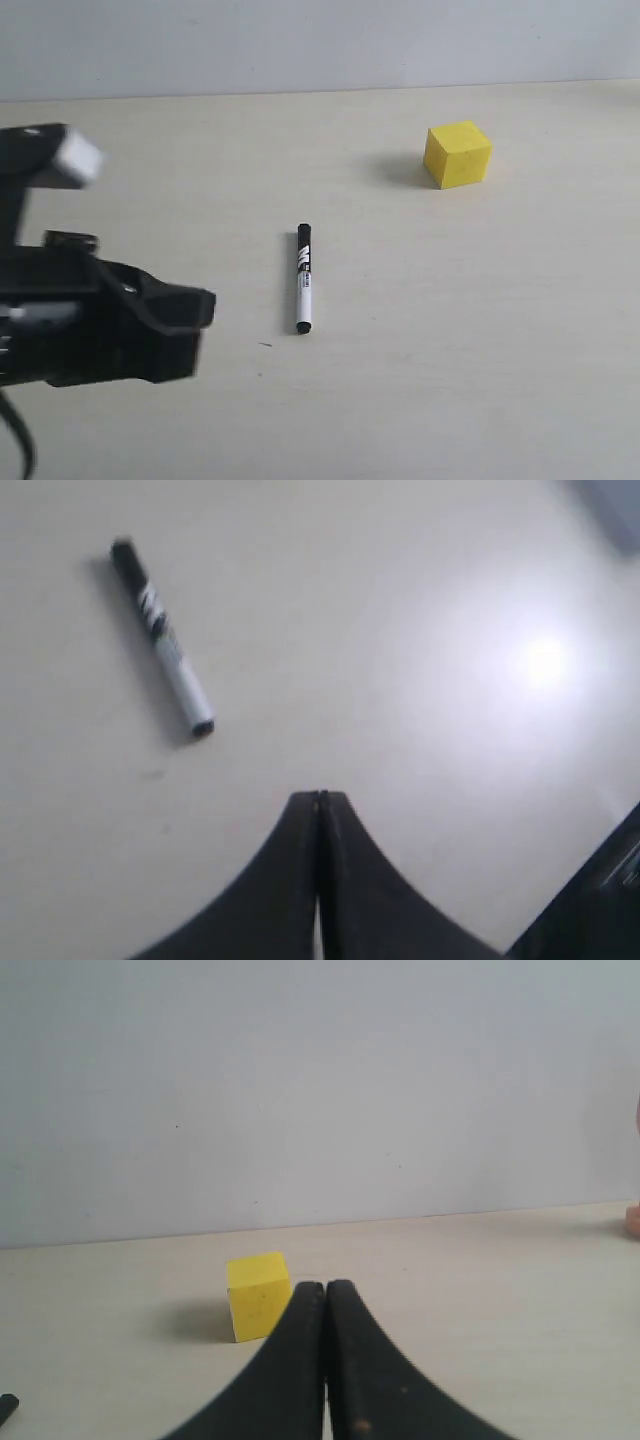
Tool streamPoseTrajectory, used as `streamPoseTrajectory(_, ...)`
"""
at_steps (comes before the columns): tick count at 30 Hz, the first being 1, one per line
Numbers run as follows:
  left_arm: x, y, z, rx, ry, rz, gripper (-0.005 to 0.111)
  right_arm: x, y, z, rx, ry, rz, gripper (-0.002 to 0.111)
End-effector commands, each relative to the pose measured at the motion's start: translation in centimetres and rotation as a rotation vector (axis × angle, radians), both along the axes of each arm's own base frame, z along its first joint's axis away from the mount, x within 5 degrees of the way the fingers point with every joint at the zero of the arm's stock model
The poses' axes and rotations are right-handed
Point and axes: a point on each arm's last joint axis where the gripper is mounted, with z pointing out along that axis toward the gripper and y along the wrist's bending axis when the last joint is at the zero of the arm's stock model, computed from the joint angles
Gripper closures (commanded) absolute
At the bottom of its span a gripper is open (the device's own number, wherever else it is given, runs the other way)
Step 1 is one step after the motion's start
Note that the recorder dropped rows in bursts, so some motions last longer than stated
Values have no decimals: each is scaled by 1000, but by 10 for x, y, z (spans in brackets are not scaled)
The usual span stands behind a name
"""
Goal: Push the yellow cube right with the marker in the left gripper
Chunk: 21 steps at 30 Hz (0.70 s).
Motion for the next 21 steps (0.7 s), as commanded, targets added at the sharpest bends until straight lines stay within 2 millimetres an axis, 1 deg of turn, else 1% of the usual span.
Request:
streamPoseTrajectory(1, -11, 44, 2, -381, -192, 124, 107, 0, 0, -1, -9, -7, -6, 108)
streamPoseTrajectory(3, -18, 66, -9, -476, -260, 190, 107, 0, 0, -1, -9, -7, -6, 108)
streamPoseTrajectory(4, -23, 84, -22, -524, -287, 280, 107, 0, 0, -1, -9, -7, -6, 108)
streamPoseTrajectory(5, -25, 91, -30, -531, -279, 321, 107, 0, 0, -1, -9, -7, -6, 108)
streamPoseTrajectory(6, -30, 104, -41, -568, -283, 412, 107, 0, 0, -1, -9, -7, -6, 108)
streamPoseTrajectory(7, -32, 108, -37, -596, -320, 433, 107, 0, 0, -1, -9, -7, -6, 108)
streamPoseTrajectory(8, -38, 116, -40, -517, -359, 462, 107, 0, 0, -1, -9, -7, -6, 108)
streamPoseTrajectory(9, -41, 118, -37, -500, -415, 449, 107, 0, 0, -1, -9, -7, -6, 108)
streamPoseTrajectory(10, -49, 122, -31, -462, -565, 414, 107, 0, 0, -1, -7, -7, -6, 108)
streamPoseTrajectory(12, -59, 129, -24, -404, -754, 401, 107, 0, 0, -1, -7, -7, -6, 108)
streamPoseTrajectory(13, -62, 134, -25, -411, -765, 454, 107, 0, 0, -1, -7, -7, -6, 108)
streamPoseTrajectory(17, -57, 144, -33, -358, -684, 620, 107, 0, 0, -1, -7, -7, -6, 108)
streamPoseTrajectory(21, -56, 147, -33, -342, -695, 671, 107, 0, 0, -1, -7, -7, -6, 108)
